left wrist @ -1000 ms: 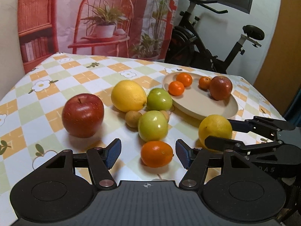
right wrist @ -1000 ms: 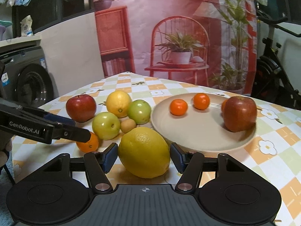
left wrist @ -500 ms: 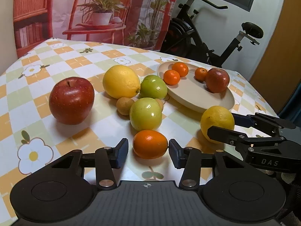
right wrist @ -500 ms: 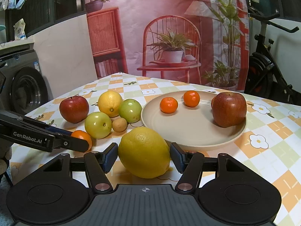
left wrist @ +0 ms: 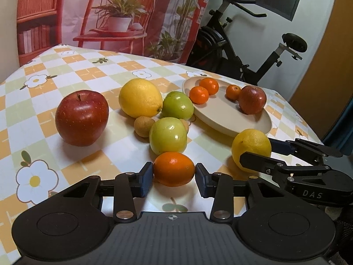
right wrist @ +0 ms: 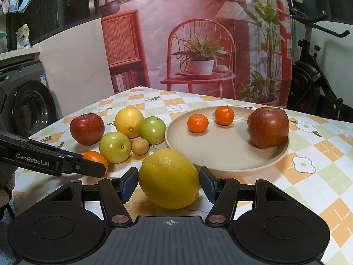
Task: Organize fruits
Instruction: 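Close the left tool on the tangerine while the right tool grips the lemon, then lift the tangerine in the left tool toward the plate while the right tool carries the lemon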
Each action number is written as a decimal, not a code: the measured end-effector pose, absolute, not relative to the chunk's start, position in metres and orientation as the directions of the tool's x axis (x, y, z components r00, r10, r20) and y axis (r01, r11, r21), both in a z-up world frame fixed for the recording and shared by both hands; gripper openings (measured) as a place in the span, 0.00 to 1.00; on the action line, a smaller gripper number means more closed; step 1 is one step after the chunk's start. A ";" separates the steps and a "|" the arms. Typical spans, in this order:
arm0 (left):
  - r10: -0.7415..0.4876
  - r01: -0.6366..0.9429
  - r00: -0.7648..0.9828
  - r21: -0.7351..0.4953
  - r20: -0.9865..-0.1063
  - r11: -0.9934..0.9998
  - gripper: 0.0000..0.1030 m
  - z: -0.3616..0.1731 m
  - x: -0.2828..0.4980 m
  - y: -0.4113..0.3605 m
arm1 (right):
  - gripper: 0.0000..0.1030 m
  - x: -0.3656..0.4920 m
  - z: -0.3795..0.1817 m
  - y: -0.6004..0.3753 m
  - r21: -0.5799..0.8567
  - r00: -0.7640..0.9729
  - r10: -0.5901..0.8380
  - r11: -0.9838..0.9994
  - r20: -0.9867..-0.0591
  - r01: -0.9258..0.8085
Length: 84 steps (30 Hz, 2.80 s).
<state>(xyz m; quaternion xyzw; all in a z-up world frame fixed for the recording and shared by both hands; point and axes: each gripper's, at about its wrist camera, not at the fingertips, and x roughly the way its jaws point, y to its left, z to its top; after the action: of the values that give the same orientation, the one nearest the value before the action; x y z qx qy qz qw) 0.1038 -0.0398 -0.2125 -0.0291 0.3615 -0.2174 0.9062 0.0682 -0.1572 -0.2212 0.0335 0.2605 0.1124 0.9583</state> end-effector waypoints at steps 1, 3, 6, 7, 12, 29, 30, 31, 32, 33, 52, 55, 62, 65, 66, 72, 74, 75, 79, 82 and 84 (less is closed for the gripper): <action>-0.414 0.375 0.646 -0.207 -0.641 0.904 0.42 -0.212 0.103 -0.040 | 0.55 0.068 -0.221 -0.157 0.122 0.839 0.232 0.973 -0.492 -0.198; -0.412 0.379 0.650 -0.198 -0.639 0.904 0.42 -0.211 0.102 -0.040 | 0.55 0.068 -0.221 -0.157 0.121 0.839 0.232 0.973 -0.492 -0.198; -0.410 0.384 0.654 -0.188 -0.635 0.904 0.42 -0.210 0.100 -0.042 | 0.55 0.068 -0.221 -0.156 0.122 0.839 0.232 0.973 -0.491 -0.198; -0.410 0.385 0.656 -0.186 -0.634 0.904 0.42 -0.210 0.099 -0.042 | 0.55 0.068 -0.221 -0.156 0.122 0.840 0.232 0.973 -0.491 -0.198; -0.403 0.383 0.664 -0.176 -0.629 0.907 0.42 -0.207 0.097 -0.040 | 0.55 0.067 -0.222 -0.155 0.118 0.842 0.229 0.974 -0.489 -0.196; -0.398 0.411 0.707 -0.118 -0.585 0.904 0.42 -0.186 0.090 -0.045 | 0.49 0.062 -0.216 -0.168 0.178 0.865 0.232 0.969 -0.444 -0.168; -0.398 0.410 0.706 -0.119 -0.585 0.904 0.42 -0.186 0.089 -0.046 | 0.49 0.062 -0.216 -0.168 0.177 0.865 0.232 0.970 -0.445 -0.170; -0.397 0.410 0.707 -0.119 -0.585 0.904 0.42 -0.186 0.089 -0.046 | 0.49 0.062 -0.216 -0.167 0.174 0.864 0.232 0.970 -0.447 -0.170; -0.398 0.411 0.706 -0.119 -0.586 0.904 0.42 -0.186 0.089 -0.046 | 0.50 0.061 -0.216 -0.167 0.172 0.863 0.232 0.970 -0.449 -0.172; -0.398 0.410 0.706 -0.119 -0.586 0.904 0.42 -0.186 0.089 -0.046 | 0.50 0.059 -0.216 -0.167 0.170 0.861 0.232 0.970 -0.452 -0.173; -0.407 0.416 0.701 -0.129 -0.585 0.900 0.42 -0.185 0.085 -0.046 | 0.54 0.042 -0.215 -0.167 0.177 0.789 0.289 0.957 -0.542 -0.229; -0.410 0.418 0.699 -0.130 -0.586 0.899 0.42 -0.186 0.085 -0.047 | 0.54 0.040 -0.215 -0.167 0.178 0.776 0.288 0.958 -0.561 -0.226; -0.412 0.423 0.696 -0.129 -0.588 0.897 0.42 -0.186 0.084 -0.048 | 0.54 0.042 -0.218 -0.168 0.180 0.758 0.303 0.953 -0.578 -0.244; -0.412 0.420 0.697 -0.131 -0.586 0.898 0.42 -0.186 0.084 -0.048 | 0.53 0.045 -0.219 -0.165 0.170 0.752 0.298 0.954 -0.588 -0.246; -0.412 0.420 0.698 -0.131 -0.586 0.898 0.42 -0.186 0.084 -0.048 | 0.53 0.046 -0.220 -0.165 0.176 0.751 0.302 0.953 -0.588 -0.245; -0.413 0.419 0.702 -0.132 -0.580 0.898 0.42 -0.183 0.085 -0.047 | 0.53 0.051 -0.219 -0.166 0.189 0.741 0.307 0.952 -0.598 -0.241; -0.413 0.421 0.705 -0.128 -0.576 0.898 0.42 -0.182 0.085 -0.047 | 0.53 0.053 -0.218 -0.165 0.177 0.740 0.297 0.955 -0.604 -0.238; -0.413 0.423 0.707 -0.126 -0.574 0.897 0.42 -0.181 0.086 -0.047 | 0.53 0.054 -0.217 -0.167 0.177 0.740 0.296 0.955 -0.604 -0.237; -0.416 0.430 0.711 -0.118 -0.566 0.895 0.42 -0.176 0.087 -0.050 | 0.53 0.057 -0.212 -0.172 0.176 0.748 0.289 0.957 -0.598 -0.230; -0.420 0.437 0.715 -0.112 -0.559 0.892 0.42 -0.172 0.089 -0.053 | 0.53 0.059 -0.206 -0.177 0.175 0.757 0.285 0.959 -0.588 -0.225; -0.424 0.441 0.717 -0.111 -0.554 0.891 0.42 -0.169 0.092 -0.055 | 0.53 0.061 -0.202 -0.180 0.168 0.764 0.278 0.961 -0.583 -0.221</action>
<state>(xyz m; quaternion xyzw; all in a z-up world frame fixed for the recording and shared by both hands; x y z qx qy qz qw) 0.0918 -0.0546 -0.1694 0.0143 0.2952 -0.2333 0.9264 0.0610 -0.1800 -0.2015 0.0449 0.3170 0.1328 0.9380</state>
